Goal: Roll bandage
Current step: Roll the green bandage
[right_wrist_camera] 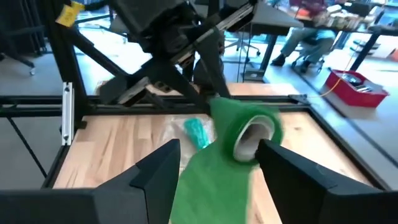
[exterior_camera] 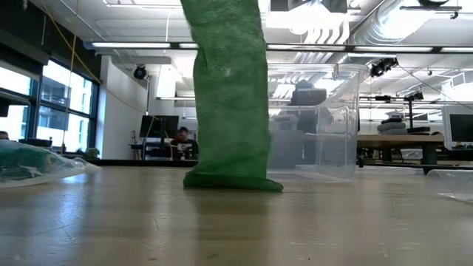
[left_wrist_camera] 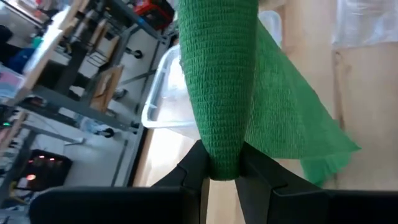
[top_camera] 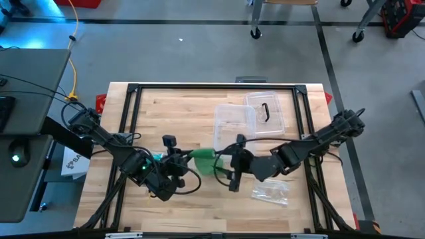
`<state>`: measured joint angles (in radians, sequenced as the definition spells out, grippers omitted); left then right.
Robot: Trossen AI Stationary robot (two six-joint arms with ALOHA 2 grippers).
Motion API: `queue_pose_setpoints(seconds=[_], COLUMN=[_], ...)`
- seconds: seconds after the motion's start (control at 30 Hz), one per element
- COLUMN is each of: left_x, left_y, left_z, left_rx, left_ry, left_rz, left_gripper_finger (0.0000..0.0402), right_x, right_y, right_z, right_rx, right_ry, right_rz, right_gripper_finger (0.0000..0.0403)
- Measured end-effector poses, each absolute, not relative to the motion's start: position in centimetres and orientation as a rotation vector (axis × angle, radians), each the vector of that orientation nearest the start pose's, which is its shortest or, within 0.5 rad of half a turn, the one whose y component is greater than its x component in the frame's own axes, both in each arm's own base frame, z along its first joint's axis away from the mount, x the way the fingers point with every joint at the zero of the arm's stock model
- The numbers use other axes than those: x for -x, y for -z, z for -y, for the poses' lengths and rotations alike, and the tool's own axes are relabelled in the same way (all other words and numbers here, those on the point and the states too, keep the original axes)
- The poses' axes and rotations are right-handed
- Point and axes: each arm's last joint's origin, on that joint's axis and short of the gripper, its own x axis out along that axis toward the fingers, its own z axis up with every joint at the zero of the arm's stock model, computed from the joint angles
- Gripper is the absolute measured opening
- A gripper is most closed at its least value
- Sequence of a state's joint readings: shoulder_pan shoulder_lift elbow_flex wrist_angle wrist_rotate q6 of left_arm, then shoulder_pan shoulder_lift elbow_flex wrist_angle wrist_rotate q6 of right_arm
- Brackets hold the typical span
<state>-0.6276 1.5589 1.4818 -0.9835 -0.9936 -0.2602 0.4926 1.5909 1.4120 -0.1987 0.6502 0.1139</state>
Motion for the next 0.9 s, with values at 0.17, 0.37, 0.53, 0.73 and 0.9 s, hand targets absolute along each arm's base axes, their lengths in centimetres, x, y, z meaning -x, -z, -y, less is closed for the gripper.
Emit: queue_pose_setpoints(seconds=[0.17, 0.37, 0.53, 0.73, 0.9], left_x=[-26.2, -26.3, -27.0, -27.5, -27.5], left_y=[-33.5, -33.3, -32.2, -31.3, -31.3], left_z=[15.9, 16.0, 16.5, 16.9, 16.8], left_rx=[-0.558, -0.641, -0.716, -0.744, -0.743], left_ry=[-0.443, -0.447, -0.455, -0.458, -0.478], left_rz=[-0.672, -0.682, -0.707, -0.726, -0.714], left_gripper_finger=[0.0054, 0.0053, 0.0053, 0.0053, 0.0053], right_x=[-31.9, -32.0, -33.0, -33.3, -33.0], right_y=[-35.1, -35.4, -35.1, -34.7, -34.4], right_z=[-16.8, -16.7, -16.3, -16.1, -16.9], right_rx=[0.121, 0.072, 0.046, -0.02, -0.025], right_ry=[0.19, 0.213, 0.232, 0.255, 0.259], right_rz=[-0.295, -0.264, -0.235, -0.244, -0.249], right_gripper_finger=[0.0213, 0.0213, 0.0213, 0.0213, 0.0213])
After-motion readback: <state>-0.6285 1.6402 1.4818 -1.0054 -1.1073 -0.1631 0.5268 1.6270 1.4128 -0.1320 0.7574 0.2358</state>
